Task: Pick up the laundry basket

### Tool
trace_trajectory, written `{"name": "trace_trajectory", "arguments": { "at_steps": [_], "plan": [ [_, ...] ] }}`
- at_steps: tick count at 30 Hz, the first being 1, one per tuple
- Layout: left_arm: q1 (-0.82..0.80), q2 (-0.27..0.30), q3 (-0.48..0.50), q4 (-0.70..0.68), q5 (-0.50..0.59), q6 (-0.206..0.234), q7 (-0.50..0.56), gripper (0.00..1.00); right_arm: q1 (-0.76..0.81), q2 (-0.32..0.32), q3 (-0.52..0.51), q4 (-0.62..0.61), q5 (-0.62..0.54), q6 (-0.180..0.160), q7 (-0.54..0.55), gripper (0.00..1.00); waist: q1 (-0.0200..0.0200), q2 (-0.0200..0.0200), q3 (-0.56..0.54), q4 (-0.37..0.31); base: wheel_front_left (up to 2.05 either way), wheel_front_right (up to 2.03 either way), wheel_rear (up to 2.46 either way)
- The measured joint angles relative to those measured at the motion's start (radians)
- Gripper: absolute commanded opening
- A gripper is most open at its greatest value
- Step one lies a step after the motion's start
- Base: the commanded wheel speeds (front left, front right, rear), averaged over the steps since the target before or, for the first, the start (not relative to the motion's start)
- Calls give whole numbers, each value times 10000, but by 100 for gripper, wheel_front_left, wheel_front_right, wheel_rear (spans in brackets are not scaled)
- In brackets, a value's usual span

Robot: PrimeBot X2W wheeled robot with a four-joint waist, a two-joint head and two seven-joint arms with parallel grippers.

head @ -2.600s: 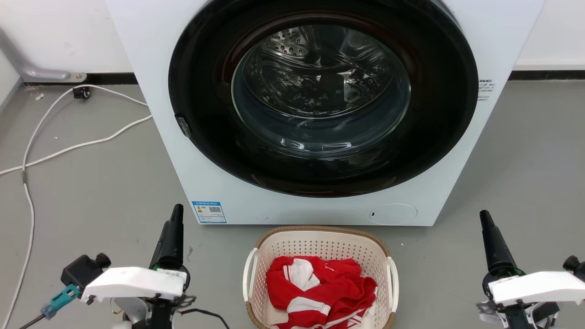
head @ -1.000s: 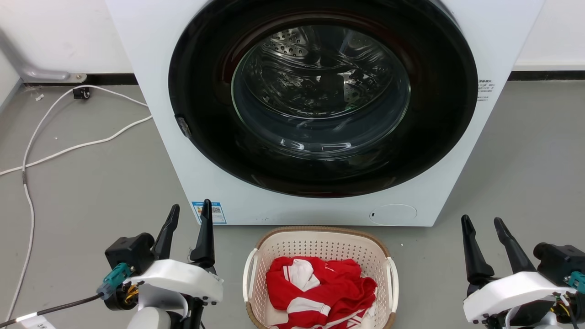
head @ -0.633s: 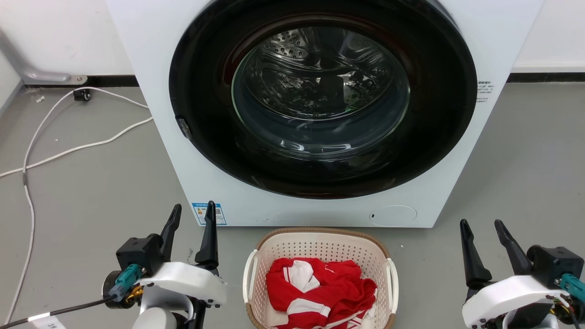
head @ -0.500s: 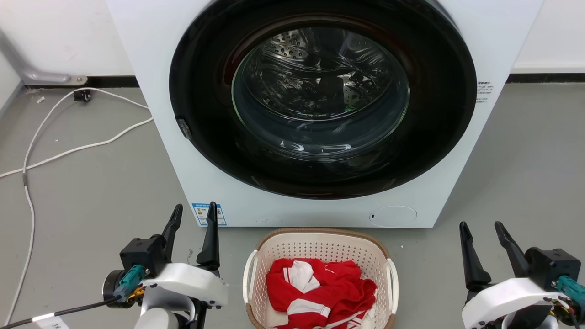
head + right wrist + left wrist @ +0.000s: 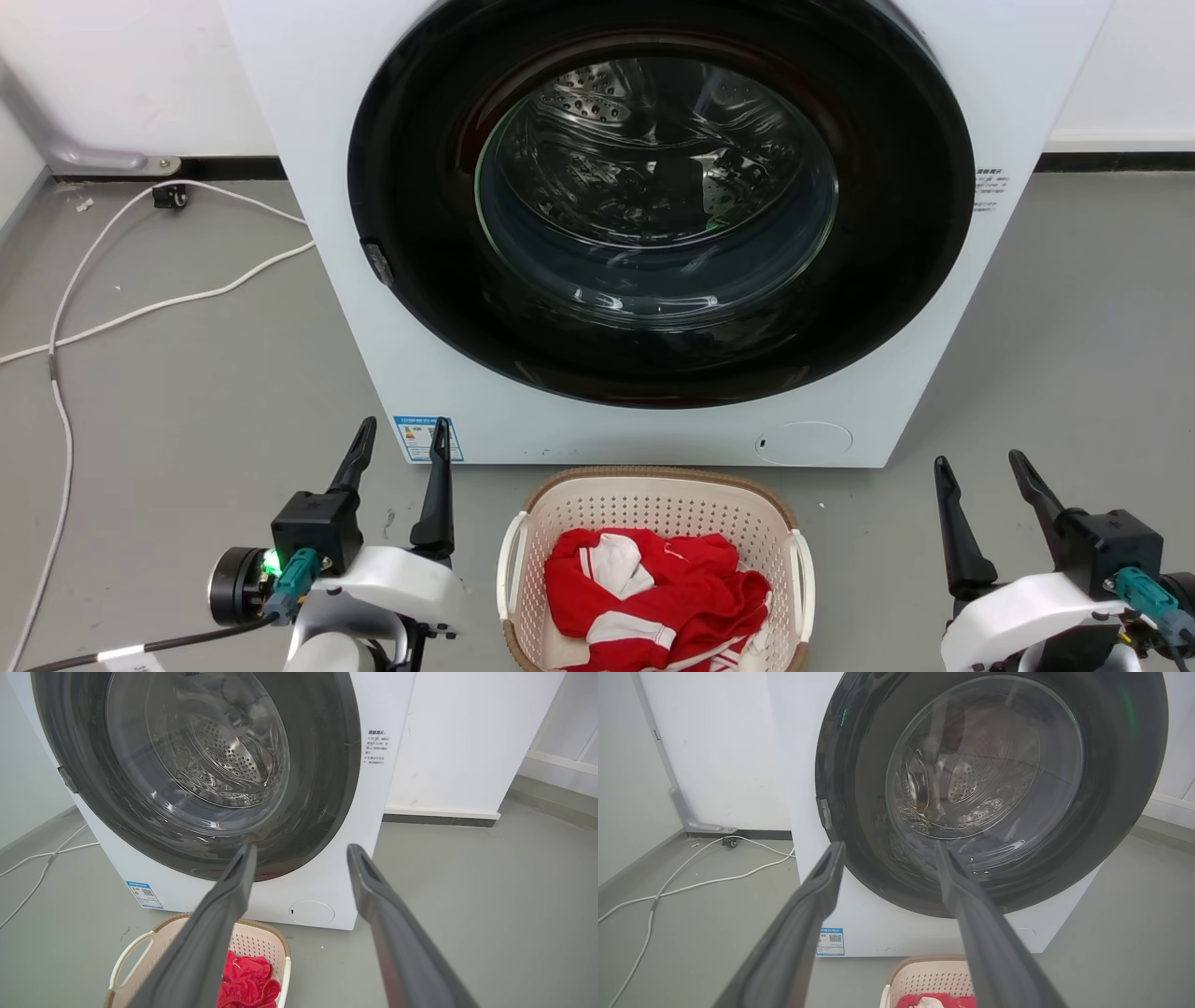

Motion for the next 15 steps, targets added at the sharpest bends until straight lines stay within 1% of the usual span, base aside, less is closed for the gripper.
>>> {"name": "trace_trajectory", "arguments": {
  "at_steps": [15],
  "plan": [
    [0, -17, -40, 236, 922, 82, -236, 100, 83, 0, 8, -4, -897, 2, -219, 100, 0, 0, -30, 41, 0, 0, 0]
  ]
}}
